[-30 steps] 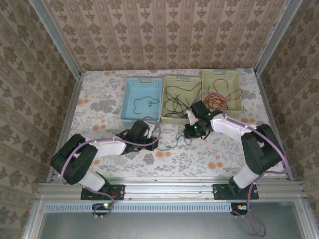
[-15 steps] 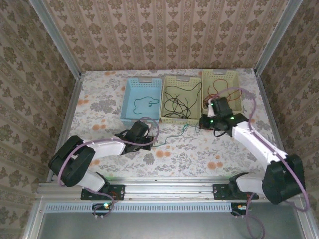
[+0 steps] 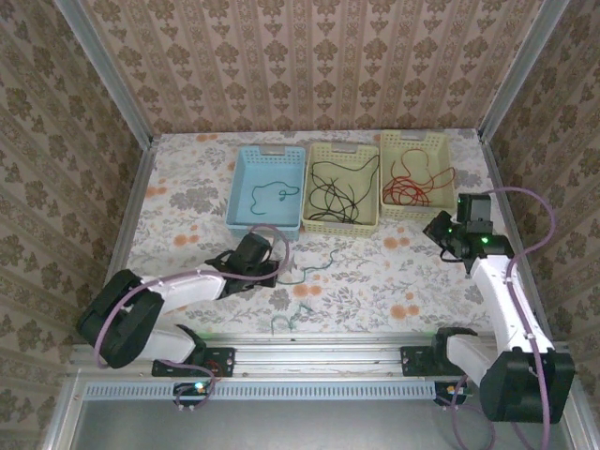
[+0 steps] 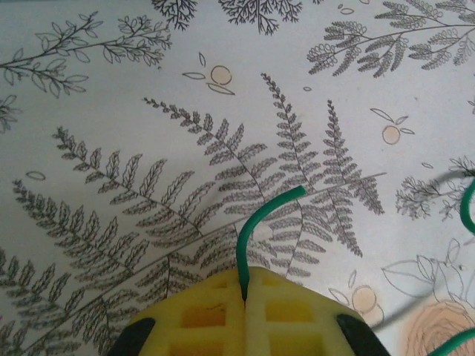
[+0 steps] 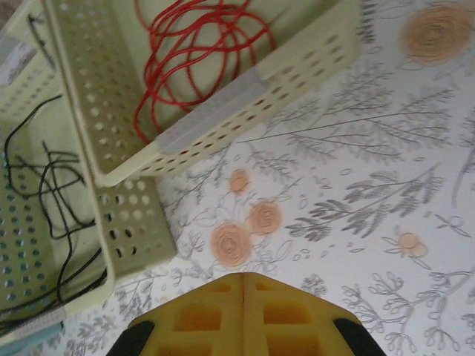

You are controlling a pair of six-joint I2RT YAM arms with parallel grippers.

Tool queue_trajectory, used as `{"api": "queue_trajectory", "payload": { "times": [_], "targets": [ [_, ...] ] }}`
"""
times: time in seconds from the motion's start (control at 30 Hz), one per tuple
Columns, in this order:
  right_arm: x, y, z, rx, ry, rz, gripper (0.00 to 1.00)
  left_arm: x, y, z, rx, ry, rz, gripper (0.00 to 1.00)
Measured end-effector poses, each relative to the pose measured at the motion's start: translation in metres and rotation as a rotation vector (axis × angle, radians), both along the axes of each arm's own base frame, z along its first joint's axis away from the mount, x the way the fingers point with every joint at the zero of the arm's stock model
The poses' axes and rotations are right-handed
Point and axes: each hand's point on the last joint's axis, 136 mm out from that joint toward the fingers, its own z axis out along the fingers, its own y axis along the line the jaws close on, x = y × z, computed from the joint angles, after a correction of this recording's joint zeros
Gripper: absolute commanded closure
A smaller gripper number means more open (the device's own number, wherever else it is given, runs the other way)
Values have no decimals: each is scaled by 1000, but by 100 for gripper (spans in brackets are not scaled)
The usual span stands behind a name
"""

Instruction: Untangle the cables

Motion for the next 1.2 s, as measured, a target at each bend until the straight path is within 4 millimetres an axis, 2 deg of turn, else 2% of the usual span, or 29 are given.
{"api": "queue_trajectory", "payload": {
  "times": [0.1,0.2,0.27,0.43,0.5,0.53,0.57,0.63,0.73,0.87,0.93,1.0,1.07,1.13,1.2],
  "targets": [
    [-4,-3,-8,20,17,-21,100,-6,-2,7,-42,-9,-20,100],
    [1,15,-13,55,22,50,99,-8,-7,16,-82,-25,-36,100],
    [4,42,-19,57,35,161,97,-6,-10,21,-103,-40,-41,100],
    [-7,146,-32,-3,92,594,94,-4,-12,23,-115,-48,-47,100],
    [-13,173,-31,-27,92,707,93,-5,-13,24,-122,-47,-51,100],
    [-13,179,-30,-40,85,733,92,-5,-14,27,-134,-49,-58,100],
    [-12,180,-28,-50,77,739,91,-6,-16,32,-150,-56,-67,100],
    [-7,174,-26,-78,64,717,91,-8,-23,53,-219,-89,-96,100],
    [-1,162,-23,-117,49,672,91,-7,-26,102,-350,-186,-129,100],
    [4,151,-17,-141,25,627,91,6,-5,162,-457,-318,-96,100],
    [6,149,-14,-141,13,621,90,23,17,190,-492,-393,-32,100],
    [7,151,-12,-136,2,631,88,40,38,204,-490,-438,42,100],
    [5,159,-10,-126,-10,672,88,61,55,209,-464,-452,119,100],
    [2,176,-7,-119,-19,754,88,89,62,204,-419,-424,182,100],
    [-3,202,-3,-121,-25,865,88,117,61,189,-369,-372,225,100]
  ]
}}
